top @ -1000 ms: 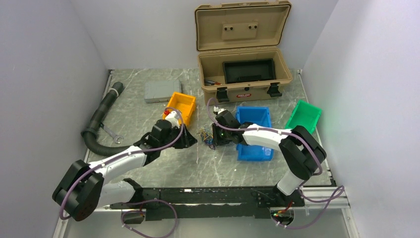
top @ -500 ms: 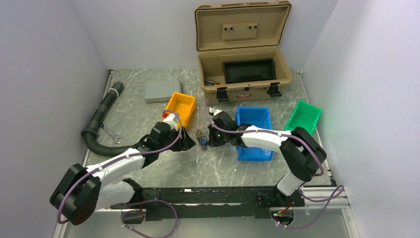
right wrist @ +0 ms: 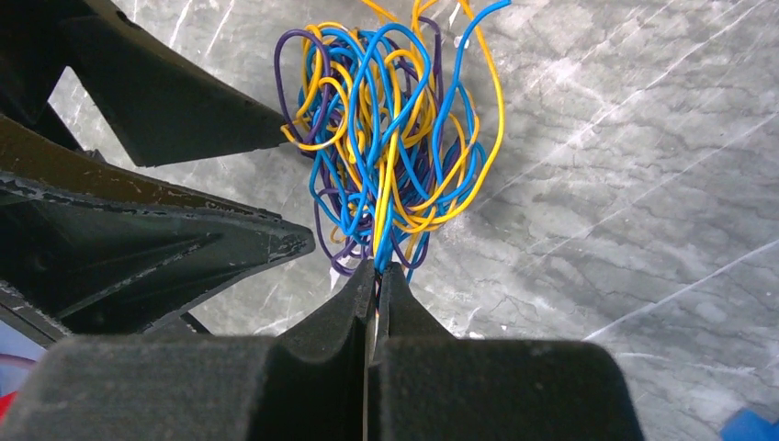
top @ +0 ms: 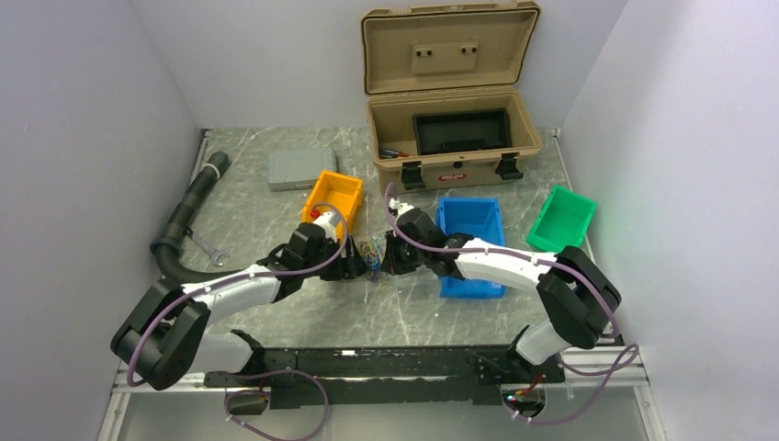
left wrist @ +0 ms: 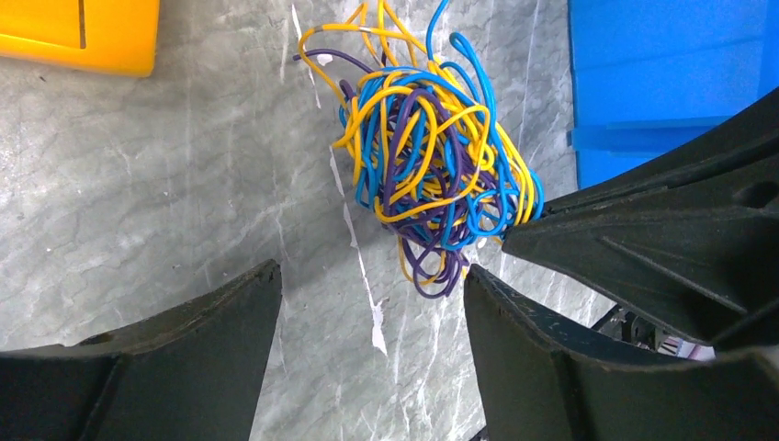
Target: Untangle the cables
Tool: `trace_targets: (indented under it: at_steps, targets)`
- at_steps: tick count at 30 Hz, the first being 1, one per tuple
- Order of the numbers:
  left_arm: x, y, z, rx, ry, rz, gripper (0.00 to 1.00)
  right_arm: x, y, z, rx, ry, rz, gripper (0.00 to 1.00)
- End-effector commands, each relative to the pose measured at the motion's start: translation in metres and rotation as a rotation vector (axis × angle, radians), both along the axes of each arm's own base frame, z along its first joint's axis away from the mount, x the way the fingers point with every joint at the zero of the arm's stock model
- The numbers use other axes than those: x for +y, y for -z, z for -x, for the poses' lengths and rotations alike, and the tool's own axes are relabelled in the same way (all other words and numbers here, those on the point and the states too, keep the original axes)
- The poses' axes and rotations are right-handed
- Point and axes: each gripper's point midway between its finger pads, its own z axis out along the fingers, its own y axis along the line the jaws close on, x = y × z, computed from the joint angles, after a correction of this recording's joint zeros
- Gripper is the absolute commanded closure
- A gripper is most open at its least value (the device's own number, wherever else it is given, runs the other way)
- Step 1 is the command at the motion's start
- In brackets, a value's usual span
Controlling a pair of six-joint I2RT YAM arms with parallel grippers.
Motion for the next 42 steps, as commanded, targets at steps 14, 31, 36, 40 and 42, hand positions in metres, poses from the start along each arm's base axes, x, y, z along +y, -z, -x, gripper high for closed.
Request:
trace_targets:
  at_steps: [14, 31, 36, 40, 42]
  targets:
    - [-0.005, -0.008, -0.017, -0.04, -0.005, -0.011, 0.3, 0.004, 0.015, 0.013, 0.041, 0.038, 0.015, 1.0]
    - [-0.017, 0.015, -0.027, 0.022, -0.003, -0.017, 0.51, 0.007, 0.017, 0.013, 0.044, 0.026, 0.021, 1.0]
    - [-0.025, 0.007, -0.031, -0.016, 0.012, 0.036, 0.54, 0.007, 0.018, 0.013, 0.046, 0.025, 0.024, 1.0]
    - [-0.032, 0.0, -0.037, -0.046, 0.013, 0.077, 0.63, 0.008, 0.017, 0.013, 0.044, 0.027, 0.019, 1.0]
    - [-0.034, 0.0, -0.039, -0.051, 0.013, 0.088, 0.7, 0.008, 0.017, 0.013, 0.046, 0.028, 0.015, 1.0]
